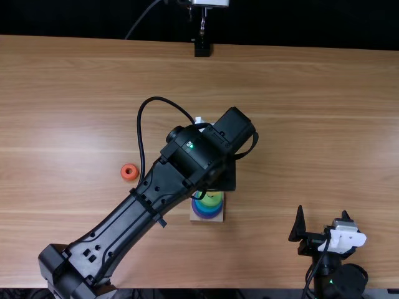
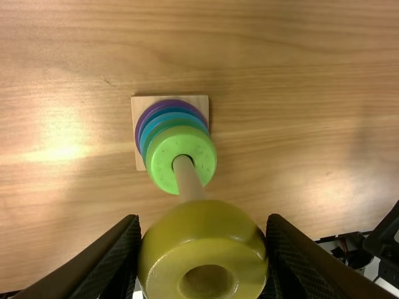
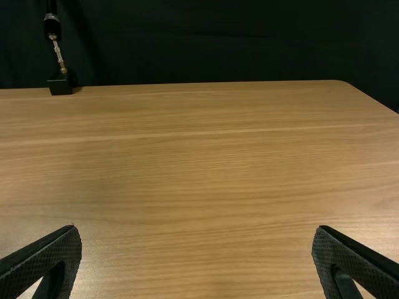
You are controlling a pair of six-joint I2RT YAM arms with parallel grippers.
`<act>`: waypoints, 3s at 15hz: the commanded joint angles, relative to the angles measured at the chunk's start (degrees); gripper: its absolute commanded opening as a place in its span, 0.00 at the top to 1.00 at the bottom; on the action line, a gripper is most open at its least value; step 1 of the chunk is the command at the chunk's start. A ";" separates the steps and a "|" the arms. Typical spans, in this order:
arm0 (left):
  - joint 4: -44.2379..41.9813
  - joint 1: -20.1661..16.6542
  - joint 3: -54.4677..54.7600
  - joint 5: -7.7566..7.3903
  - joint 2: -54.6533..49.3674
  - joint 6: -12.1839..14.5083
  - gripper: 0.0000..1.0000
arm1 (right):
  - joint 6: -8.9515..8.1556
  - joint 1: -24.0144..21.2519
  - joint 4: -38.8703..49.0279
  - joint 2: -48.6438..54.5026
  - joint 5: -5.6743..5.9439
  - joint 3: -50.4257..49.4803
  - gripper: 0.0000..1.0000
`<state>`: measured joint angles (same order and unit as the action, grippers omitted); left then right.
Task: Build the Hanoi tower: stack the rings onto the peg from bottom to top in this color order: purple, dark blue, light blue, dark green, light green, yellow, orange.
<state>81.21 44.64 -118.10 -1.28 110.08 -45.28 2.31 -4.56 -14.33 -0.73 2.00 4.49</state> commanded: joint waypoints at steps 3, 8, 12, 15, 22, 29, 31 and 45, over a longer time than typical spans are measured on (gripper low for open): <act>-0.31 0.18 2.35 0.75 -0.31 -0.92 1.00 | 0.01 -0.54 -3.77 0.73 0.85 -3.52 0.00; -0.42 0.18 3.06 0.65 1.63 -0.81 1.00 | 0.01 -0.54 -3.77 0.73 0.95 -3.52 0.00; -2.74 0.27 2.79 0.54 3.30 -0.81 1.00 | 0.01 -0.54 -3.66 0.73 0.95 -3.52 0.00; -3.37 0.80 2.79 0.75 3.47 -0.81 1.00 | 0.01 -0.54 -3.77 0.73 0.85 -3.52 0.00; -2.53 0.36 3.14 -0.41 3.30 -0.60 0.00 | 0.01 -0.54 -3.77 0.73 0.85 -3.52 0.00; -5.69 -5.27 1.65 -0.30 2.68 1.93 0.00 | 0.01 -0.54 -3.66 0.73 0.85 -3.52 0.00; -7.17 -8.43 1.74 -0.30 2.51 9.21 0.00 | 0.01 -0.54 -3.77 0.73 0.85 -3.52 0.00; -11.18 -29.88 26.87 0.01 -0.83 44.64 0.00 | 0.01 -0.54 -3.66 0.73 0.95 -3.52 0.00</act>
<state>69.63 15.38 -91.70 -1.50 110.91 -3.55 2.31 -4.56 -14.33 -0.73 1.98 4.49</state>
